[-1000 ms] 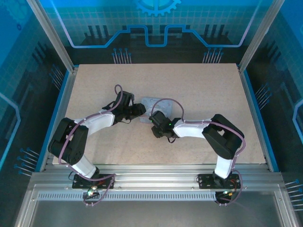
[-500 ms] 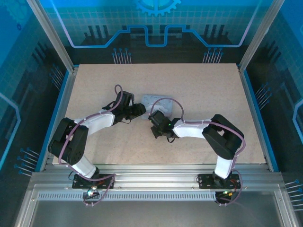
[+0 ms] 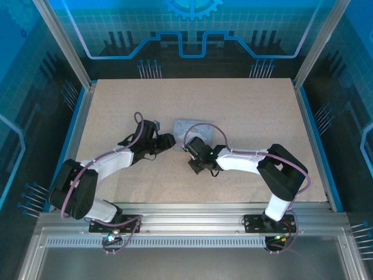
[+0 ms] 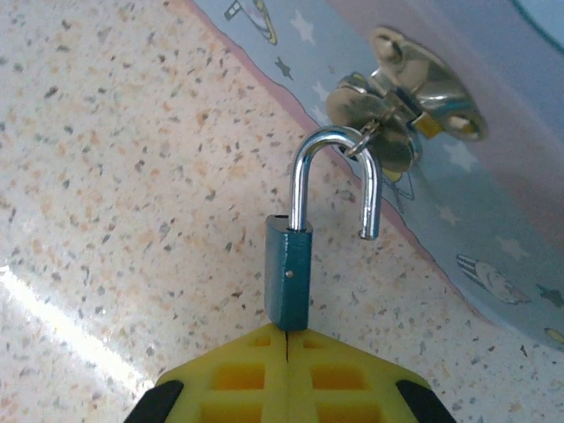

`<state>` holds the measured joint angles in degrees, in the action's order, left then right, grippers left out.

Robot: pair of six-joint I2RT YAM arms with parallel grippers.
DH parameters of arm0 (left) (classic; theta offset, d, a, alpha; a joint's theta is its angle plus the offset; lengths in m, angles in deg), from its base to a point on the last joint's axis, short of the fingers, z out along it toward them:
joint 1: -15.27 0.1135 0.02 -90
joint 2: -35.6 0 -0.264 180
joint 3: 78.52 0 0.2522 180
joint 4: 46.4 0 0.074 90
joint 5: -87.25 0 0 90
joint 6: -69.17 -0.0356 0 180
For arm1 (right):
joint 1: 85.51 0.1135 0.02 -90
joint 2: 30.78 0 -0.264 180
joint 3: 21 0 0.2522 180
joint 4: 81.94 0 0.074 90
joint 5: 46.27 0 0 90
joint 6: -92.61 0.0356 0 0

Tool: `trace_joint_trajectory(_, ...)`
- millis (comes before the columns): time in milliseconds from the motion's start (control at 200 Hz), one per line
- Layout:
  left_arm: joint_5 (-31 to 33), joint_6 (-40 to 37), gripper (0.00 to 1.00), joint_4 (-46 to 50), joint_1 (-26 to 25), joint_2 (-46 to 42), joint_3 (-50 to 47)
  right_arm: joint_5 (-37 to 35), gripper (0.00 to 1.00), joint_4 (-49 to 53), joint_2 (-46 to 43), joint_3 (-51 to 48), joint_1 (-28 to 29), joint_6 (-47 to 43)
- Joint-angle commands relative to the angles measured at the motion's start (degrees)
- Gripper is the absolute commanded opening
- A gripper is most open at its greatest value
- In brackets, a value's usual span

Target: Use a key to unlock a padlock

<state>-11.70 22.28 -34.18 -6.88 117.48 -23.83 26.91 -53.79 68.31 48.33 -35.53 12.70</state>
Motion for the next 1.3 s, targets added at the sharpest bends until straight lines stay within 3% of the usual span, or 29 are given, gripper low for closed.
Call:
trace_joint_trajectory(0, -1.75, 2.90, 0.54, -3.09, 0.66, -4.05, -4.84, 3.11, 0.00, 3.06, -1.40, 1.79, 0.34, -5.92)
trace_joint_trajectory(355, -2.61, 5.36, 0.54, -5.67, 0.62, -9.26, -13.09, 4.07, 0.00, 7.19, -1.81, 4.93, -0.06, -14.12)
trace_joint_trajectory(650, -3.59, 5.58, 0.56, -5.62, 0.60, -9.66, -13.49, 2.26, 0.00, 9.42, -1.03, 5.01, 0.09, -18.70)
trace_joint_trajectory(861, -8.12, 6.28, 0.63, -3.82, 0.40, -9.55, -12.91, 0.91, 0.00, 7.18, -2.06, 3.75, 0.41, -21.76)
trace_joint_trajectory(1296, -9.59, 7.38, 0.63, 0.62, -0.17, -12.27, -14.80, 0.24, 0.00, 4.50, -1.64, 3.16, 1.16, -26.97)
